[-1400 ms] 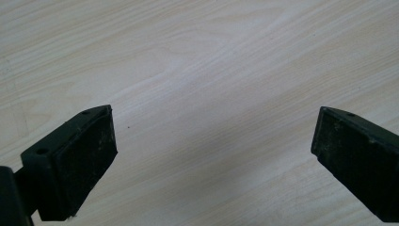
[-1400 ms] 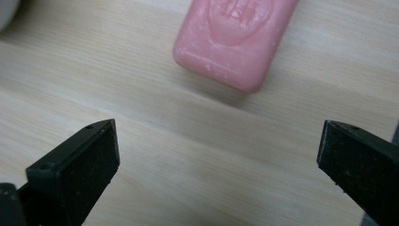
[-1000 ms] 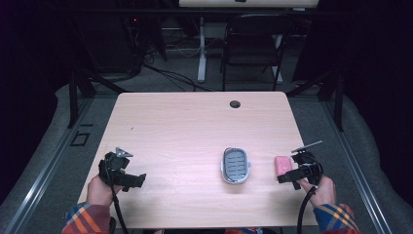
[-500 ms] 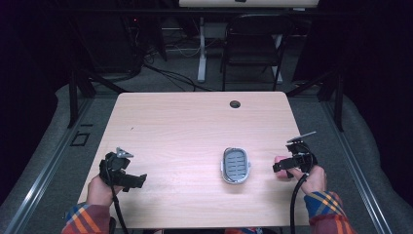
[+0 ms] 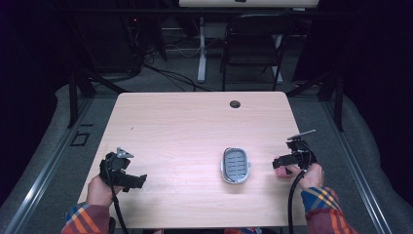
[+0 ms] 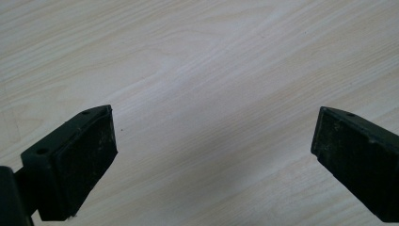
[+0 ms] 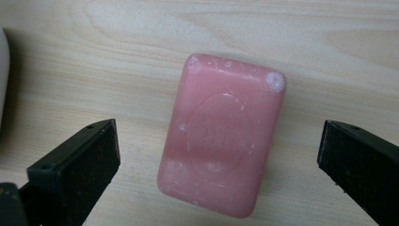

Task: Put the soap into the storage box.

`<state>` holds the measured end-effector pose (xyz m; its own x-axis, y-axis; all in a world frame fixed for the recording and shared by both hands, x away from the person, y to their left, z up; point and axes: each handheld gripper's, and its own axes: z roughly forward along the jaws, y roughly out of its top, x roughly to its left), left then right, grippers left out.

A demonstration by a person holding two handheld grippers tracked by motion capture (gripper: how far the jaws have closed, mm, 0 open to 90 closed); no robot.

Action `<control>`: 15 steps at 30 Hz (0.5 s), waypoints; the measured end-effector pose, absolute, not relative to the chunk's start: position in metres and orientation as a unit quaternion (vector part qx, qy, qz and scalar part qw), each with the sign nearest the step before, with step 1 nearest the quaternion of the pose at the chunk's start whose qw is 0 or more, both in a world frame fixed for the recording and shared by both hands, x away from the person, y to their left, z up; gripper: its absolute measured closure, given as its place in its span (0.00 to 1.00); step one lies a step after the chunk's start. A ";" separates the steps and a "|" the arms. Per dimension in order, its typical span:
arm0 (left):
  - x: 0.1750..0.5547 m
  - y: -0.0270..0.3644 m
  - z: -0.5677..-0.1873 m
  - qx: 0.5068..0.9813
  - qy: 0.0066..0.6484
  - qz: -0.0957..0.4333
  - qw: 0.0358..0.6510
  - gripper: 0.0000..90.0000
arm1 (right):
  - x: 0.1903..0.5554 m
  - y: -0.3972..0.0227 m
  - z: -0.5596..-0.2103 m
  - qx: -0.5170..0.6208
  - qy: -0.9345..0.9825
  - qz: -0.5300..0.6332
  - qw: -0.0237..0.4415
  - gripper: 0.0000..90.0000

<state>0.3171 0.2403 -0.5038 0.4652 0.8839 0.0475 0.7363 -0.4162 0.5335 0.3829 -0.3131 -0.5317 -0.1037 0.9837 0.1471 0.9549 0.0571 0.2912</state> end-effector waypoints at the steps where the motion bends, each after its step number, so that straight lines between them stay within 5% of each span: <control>1: 0.317 0.240 -0.504 0.825 0.491 0.163 0.227 0.01 | 0.384 -0.313 -0.533 0.669 0.726 0.156 0.038 0.00; 5: 0.317 0.241 -0.503 0.825 0.490 0.162 0.228 0.01 | 0.386 -0.311 -0.533 0.672 0.721 0.163 0.052 0.12; 15: 0.316 0.240 -0.503 0.826 0.490 0.161 0.226 0.01 | 0.391 -0.308 -0.539 0.679 0.719 0.144 0.043 0.17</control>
<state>0.3165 0.2405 -0.5034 0.4676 0.8828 0.0442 0.7372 -0.4171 0.5315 0.3908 -0.3084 -0.5389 -0.0744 0.9882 0.1336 0.9633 0.0366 0.2659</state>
